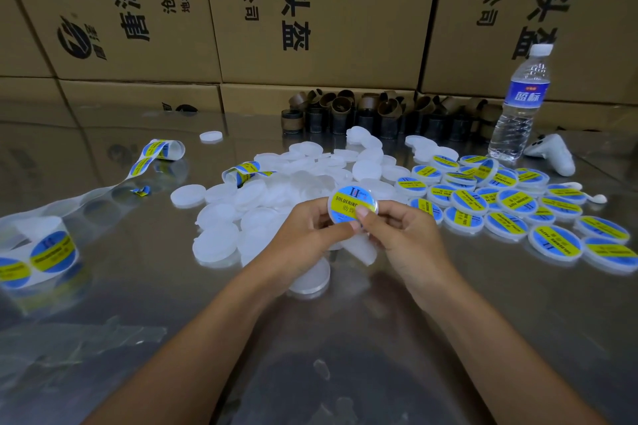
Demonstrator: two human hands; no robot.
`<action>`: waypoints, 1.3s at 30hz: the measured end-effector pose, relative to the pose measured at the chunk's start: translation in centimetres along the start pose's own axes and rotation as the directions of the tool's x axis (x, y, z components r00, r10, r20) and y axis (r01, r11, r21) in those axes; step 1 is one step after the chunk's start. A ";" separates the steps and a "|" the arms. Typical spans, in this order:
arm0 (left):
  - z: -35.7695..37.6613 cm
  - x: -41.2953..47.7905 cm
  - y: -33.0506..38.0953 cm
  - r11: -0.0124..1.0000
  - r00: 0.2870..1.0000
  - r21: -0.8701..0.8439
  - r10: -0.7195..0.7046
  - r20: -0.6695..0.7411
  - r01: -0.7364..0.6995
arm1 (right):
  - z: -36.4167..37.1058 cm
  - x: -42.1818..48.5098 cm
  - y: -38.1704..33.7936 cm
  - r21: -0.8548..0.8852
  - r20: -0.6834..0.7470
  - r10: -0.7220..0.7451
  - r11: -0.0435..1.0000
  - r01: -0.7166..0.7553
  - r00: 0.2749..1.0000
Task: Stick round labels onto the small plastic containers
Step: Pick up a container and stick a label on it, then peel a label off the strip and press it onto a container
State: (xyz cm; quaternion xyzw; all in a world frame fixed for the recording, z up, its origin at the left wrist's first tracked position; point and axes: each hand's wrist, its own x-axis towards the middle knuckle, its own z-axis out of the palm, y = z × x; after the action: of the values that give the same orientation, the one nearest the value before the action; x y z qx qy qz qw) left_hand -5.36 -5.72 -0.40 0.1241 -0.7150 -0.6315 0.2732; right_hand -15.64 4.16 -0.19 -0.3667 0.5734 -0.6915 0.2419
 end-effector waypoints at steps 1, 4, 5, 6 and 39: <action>0.0 0.1 0.0 1.000 1.000 -0.018 -0.011 -0.018 0.010 | 0.0 0.0 -0.1 0.010 -0.008 -0.005 1.000 0.005 1.000; 0.0 0.4 0.0 0.999 0.995 -0.020 -0.041 -0.090 0.039 | 0.1 0.0 -0.2 0.026 -0.034 -0.015 1.000 0.016 0.999; 0.0 0.4 -0.1 0.999 0.995 -0.011 -0.042 -0.092 0.041 | 0.1 0.0 -0.2 0.028 -0.052 -0.011 1.000 0.012 0.999; 0.0 0.4 -0.1 0.999 0.995 -0.003 -0.042 -0.091 0.042 | 0.1 0.1 -0.1 0.029 -0.075 -0.002 1.000 0.004 0.997; 3.4 -2.1 1.1 0.965 0.951 0.204 0.100 0.292 -0.164 | -4.1 3.2 -2.9 -0.422 -0.377 -0.100 0.903 -0.075 0.921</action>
State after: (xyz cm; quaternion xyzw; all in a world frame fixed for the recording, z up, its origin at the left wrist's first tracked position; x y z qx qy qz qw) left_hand -5.33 -1.60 0.04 0.0158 -0.8201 -0.5375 0.1956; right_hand -20.56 4.90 3.02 -0.2694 0.7454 -0.6089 0.0319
